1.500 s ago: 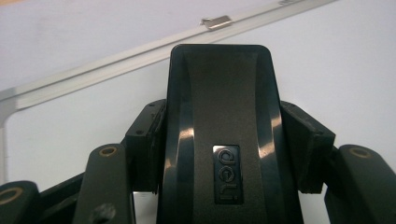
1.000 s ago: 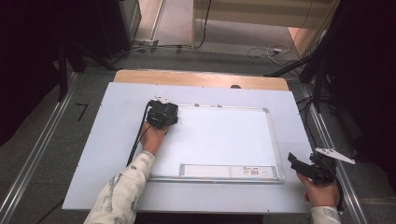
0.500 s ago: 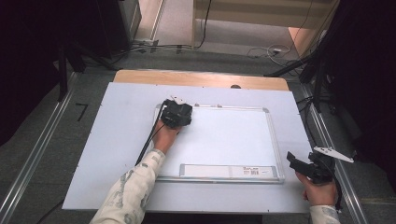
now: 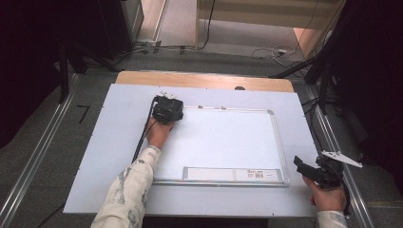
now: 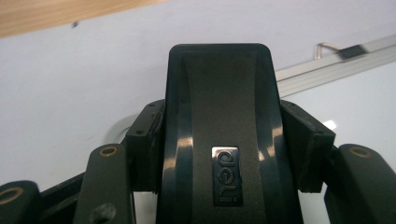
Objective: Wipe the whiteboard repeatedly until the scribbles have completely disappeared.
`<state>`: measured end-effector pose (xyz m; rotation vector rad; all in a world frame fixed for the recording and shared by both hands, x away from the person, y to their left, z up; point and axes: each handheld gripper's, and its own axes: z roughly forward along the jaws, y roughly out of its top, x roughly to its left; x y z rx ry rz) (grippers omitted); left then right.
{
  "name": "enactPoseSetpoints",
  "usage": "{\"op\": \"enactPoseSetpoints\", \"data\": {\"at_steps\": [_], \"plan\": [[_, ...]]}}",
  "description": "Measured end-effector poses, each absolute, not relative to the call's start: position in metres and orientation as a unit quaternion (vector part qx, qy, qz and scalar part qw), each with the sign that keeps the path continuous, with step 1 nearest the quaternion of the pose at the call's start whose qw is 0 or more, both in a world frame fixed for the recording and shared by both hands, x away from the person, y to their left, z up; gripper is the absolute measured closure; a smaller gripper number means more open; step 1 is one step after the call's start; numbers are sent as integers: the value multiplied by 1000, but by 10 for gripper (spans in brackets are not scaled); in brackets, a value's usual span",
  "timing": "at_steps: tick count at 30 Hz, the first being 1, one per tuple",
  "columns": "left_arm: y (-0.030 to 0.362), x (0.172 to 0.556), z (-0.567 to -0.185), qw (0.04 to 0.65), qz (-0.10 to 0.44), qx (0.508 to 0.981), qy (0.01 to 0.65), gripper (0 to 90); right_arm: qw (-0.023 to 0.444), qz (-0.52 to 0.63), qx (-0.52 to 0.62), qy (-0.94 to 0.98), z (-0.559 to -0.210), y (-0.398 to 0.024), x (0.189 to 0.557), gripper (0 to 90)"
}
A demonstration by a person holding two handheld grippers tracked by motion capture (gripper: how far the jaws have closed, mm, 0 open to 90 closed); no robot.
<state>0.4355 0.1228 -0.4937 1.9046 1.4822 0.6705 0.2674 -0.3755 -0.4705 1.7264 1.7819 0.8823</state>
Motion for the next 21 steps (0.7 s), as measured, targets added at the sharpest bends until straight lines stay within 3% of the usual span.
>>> {"op": "enactPoseSetpoints", "data": {"at_steps": [5,13,21], "plan": [[117,432,-493,314,252,728,555,408,253,324,632,657,-470,-373,268,142],[72,423,-494,333,231,770,493,408,253,324,627,661,-470,-369,270,142],[71,424,-494,335,228,765,501,404,251,324,628,661,-470,-371,271,143]]}}
